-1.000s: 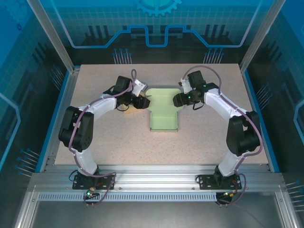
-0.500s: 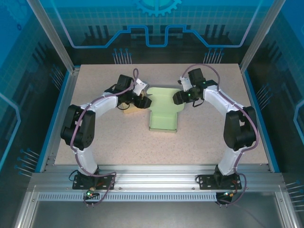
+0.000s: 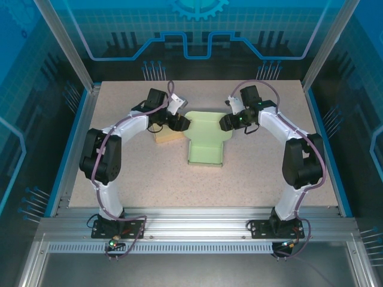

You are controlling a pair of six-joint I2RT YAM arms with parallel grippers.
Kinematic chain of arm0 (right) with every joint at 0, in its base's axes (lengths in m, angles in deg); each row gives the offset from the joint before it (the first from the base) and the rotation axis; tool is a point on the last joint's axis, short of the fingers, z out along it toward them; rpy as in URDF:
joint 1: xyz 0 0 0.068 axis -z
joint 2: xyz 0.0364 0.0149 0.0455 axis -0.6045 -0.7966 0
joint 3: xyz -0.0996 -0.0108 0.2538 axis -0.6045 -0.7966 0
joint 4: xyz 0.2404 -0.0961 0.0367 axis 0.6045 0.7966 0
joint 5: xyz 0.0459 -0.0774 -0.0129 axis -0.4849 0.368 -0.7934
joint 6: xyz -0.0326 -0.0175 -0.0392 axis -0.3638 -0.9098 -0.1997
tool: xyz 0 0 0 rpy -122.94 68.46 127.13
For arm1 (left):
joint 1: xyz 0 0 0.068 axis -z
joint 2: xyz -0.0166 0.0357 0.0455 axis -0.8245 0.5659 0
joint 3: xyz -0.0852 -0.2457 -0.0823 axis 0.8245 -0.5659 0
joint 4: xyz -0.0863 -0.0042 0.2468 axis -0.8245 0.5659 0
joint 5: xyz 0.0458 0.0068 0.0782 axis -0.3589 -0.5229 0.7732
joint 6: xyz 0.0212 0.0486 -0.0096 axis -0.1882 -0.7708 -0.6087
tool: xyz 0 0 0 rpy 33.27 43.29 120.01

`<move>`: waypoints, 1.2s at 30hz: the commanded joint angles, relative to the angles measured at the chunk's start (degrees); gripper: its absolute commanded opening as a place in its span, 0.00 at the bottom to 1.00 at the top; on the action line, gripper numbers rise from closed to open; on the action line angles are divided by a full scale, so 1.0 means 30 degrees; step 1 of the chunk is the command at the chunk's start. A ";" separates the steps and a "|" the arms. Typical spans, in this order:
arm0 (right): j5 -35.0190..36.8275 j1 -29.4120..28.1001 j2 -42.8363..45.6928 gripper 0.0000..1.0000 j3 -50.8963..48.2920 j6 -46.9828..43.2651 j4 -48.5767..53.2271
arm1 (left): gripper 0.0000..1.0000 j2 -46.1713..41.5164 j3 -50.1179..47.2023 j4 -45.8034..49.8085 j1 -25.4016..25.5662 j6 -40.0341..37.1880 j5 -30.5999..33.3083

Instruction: Fold the paper box

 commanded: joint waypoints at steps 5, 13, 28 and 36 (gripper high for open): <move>-0.0836 0.0217 -0.0325 0.45 0.0380 -0.0189 0.0069 | 0.52 0.0687 0.0935 0.1406 0.0212 -0.0733 -0.0889; -0.0805 0.0133 -0.0327 0.19 0.0334 -0.0143 -0.0134 | 0.21 0.0816 0.1276 0.1460 0.0680 -0.0361 -0.0780; 0.7490 -0.2904 0.2880 0.02 -0.1445 0.0661 -0.3871 | 0.00 -0.1392 -0.0377 -0.3890 0.3545 0.2776 0.5835; 1.1180 -0.4451 0.3149 0.00 -0.2518 0.1180 -0.7366 | 0.00 -0.1165 -0.1091 -0.8407 0.4647 0.6118 0.8712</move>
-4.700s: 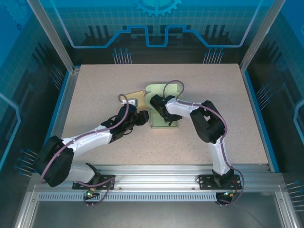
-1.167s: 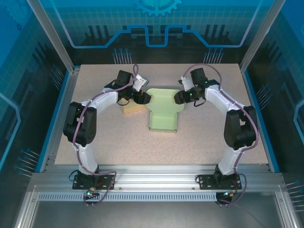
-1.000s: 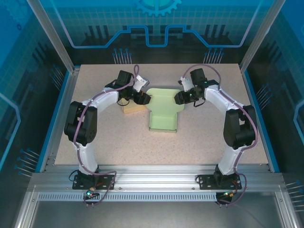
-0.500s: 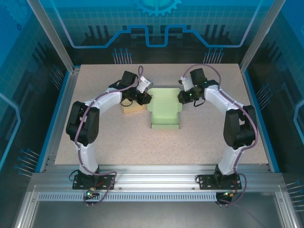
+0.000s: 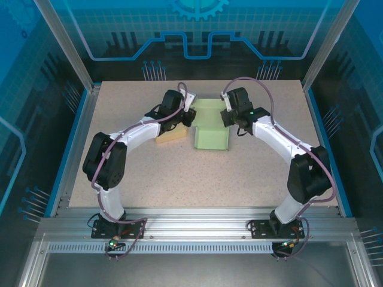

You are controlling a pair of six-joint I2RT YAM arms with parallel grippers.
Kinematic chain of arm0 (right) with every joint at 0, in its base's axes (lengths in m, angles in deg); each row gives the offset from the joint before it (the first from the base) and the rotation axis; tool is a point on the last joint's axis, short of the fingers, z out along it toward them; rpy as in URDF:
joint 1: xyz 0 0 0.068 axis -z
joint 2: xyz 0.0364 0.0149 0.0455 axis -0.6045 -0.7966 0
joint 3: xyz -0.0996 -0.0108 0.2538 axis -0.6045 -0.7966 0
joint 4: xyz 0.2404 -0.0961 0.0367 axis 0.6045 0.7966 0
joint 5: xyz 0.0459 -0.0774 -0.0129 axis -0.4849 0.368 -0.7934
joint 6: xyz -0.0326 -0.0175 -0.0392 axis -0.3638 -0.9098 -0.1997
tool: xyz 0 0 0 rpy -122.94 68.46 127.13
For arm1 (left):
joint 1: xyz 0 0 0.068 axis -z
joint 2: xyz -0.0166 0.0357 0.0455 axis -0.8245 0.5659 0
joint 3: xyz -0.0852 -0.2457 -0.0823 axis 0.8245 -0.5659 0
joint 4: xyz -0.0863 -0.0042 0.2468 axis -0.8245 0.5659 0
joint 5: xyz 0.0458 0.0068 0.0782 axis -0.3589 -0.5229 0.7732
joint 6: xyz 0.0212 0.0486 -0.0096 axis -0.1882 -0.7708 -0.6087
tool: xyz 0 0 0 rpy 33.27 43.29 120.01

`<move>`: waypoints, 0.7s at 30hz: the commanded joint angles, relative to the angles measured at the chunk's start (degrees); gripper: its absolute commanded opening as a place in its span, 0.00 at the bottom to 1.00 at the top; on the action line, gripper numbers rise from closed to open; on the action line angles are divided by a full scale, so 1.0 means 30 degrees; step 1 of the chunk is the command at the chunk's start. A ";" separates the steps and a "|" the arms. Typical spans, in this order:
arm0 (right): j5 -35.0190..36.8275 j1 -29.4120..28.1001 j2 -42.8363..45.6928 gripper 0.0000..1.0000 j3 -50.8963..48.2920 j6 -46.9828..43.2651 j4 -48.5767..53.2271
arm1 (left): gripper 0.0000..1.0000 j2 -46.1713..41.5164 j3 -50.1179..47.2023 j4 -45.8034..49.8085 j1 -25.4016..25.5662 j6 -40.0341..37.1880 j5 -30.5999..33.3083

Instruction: Fold the paper box

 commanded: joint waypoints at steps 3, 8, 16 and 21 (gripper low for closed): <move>0.0959 -0.1216 -0.0268 0.00 -0.1413 0.1412 -0.4353 | 0.00 -0.0087 -0.0795 -0.4474 0.1908 0.2386 0.1730; 0.1523 -0.1575 -0.0431 0.00 -0.2398 0.2493 -0.6514 | 0.00 0.0170 -0.1633 -0.6361 0.2531 0.3153 0.3049; 0.1544 -0.1691 -0.1155 0.00 -0.2417 0.3844 -0.8200 | 0.00 0.0449 -0.1828 -0.7483 0.3080 0.3344 0.4315; 0.1324 -0.2013 -0.1463 0.00 -0.3211 0.4613 -0.9267 | 0.00 0.0601 -0.2683 -0.8618 0.3480 0.3585 0.5286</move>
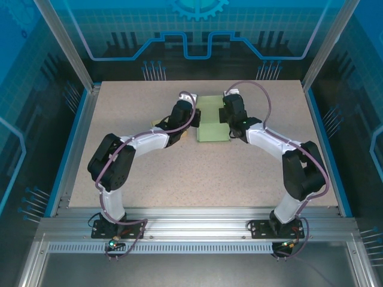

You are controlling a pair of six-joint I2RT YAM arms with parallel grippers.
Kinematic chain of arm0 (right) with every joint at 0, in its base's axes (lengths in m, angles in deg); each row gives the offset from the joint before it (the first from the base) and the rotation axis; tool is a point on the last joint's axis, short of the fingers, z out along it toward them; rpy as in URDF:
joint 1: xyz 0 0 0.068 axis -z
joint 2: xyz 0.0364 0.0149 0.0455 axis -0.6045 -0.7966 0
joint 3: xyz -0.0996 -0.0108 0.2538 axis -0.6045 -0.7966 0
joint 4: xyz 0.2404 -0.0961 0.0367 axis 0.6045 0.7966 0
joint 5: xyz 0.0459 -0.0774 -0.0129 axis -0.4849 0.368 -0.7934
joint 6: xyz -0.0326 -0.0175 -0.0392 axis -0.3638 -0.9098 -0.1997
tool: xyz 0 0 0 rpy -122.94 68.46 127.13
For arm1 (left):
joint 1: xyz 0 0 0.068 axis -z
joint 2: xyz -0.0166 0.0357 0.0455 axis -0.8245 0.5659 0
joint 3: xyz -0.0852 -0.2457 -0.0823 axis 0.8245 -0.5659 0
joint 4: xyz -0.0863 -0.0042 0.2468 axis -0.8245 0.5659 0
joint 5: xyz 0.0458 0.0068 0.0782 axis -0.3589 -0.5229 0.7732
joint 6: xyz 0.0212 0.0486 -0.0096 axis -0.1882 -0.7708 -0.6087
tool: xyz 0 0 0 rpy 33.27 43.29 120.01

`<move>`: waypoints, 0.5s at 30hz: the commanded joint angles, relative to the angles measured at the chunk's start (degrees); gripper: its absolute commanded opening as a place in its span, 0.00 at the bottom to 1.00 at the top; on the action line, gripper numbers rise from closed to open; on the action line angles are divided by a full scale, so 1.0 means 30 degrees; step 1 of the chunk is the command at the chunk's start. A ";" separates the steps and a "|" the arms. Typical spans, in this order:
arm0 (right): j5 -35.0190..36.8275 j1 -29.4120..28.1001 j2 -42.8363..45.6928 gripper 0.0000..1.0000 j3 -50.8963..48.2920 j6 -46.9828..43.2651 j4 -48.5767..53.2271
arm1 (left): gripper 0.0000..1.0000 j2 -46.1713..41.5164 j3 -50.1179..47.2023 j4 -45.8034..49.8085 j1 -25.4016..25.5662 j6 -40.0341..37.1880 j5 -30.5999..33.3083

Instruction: Fold the paper box

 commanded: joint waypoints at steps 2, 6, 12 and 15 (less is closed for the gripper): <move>-0.2152 -0.1543 -0.0571 0.00 -0.0856 0.0969 -0.2423 | 0.00 0.0390 -0.0516 -0.2659 0.1436 0.0232 -0.1106; -0.2097 -0.1720 -0.0403 0.00 -0.1837 0.1267 -0.3402 | 0.00 0.0388 -0.1344 -0.3329 0.1611 0.0095 -0.0578; -0.2333 -0.1888 -0.0409 0.00 -0.2545 0.2054 -0.4048 | 0.00 0.0363 -0.2009 -0.3660 0.1905 0.0168 -0.0193; -0.2420 -0.1962 -0.0461 0.00 -0.2575 0.2387 -0.3880 | 0.00 0.0169 -0.2321 -0.3711 0.2002 0.0036 -0.0065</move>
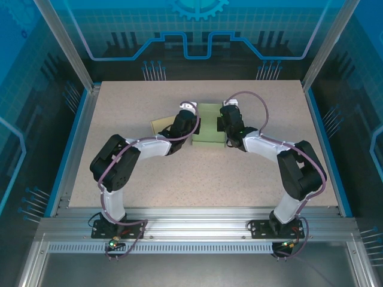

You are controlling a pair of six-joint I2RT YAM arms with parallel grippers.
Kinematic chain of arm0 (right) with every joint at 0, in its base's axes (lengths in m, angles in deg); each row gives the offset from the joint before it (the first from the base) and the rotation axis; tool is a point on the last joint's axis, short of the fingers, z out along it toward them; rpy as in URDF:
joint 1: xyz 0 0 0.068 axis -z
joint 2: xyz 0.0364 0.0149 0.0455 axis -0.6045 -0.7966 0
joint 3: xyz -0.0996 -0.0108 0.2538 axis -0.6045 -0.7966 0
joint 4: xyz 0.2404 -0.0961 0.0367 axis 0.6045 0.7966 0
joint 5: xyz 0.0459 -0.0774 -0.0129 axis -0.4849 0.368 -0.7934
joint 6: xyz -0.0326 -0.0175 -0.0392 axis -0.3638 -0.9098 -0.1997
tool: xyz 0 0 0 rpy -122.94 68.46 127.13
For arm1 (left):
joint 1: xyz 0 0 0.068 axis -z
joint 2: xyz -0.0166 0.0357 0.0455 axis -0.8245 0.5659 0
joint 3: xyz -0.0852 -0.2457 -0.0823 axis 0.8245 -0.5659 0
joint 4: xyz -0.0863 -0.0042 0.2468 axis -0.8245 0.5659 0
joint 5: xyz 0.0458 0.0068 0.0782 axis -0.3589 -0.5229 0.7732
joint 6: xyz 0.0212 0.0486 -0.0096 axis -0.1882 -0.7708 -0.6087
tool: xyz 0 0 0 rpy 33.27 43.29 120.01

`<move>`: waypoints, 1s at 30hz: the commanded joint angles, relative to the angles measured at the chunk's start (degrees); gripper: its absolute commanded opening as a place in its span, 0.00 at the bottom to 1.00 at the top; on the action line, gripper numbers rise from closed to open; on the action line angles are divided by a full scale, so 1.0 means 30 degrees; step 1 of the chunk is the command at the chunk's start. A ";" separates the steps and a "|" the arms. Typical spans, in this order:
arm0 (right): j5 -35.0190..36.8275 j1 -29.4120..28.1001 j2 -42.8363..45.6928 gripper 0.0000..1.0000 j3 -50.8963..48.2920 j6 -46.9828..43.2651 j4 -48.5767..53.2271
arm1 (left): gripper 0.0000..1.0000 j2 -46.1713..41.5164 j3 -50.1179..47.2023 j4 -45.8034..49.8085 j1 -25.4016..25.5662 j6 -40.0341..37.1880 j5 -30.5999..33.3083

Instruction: Fold the paper box

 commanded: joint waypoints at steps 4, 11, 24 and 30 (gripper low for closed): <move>-0.2765 -0.1311 -0.0140 0.00 -0.0300 0.1029 -0.1903 | 0.00 -0.0222 -0.0746 -0.2038 0.1342 -0.0170 -0.1770; -0.3193 -0.1475 -0.0413 0.00 -0.0037 0.1716 -0.1975 | 0.00 -0.0222 -0.1575 -0.3599 0.1932 -0.0820 -0.0834; -0.3684 -0.1663 0.0290 0.00 -0.1026 0.2577 -0.2380 | 0.00 -0.1658 -0.3234 -0.1892 0.2648 0.3136 -0.1197; -0.3438 -0.2012 0.0900 0.00 -0.2350 0.3046 -0.2913 | 0.00 -0.1310 -0.4397 -0.3305 0.3376 0.3382 -0.0522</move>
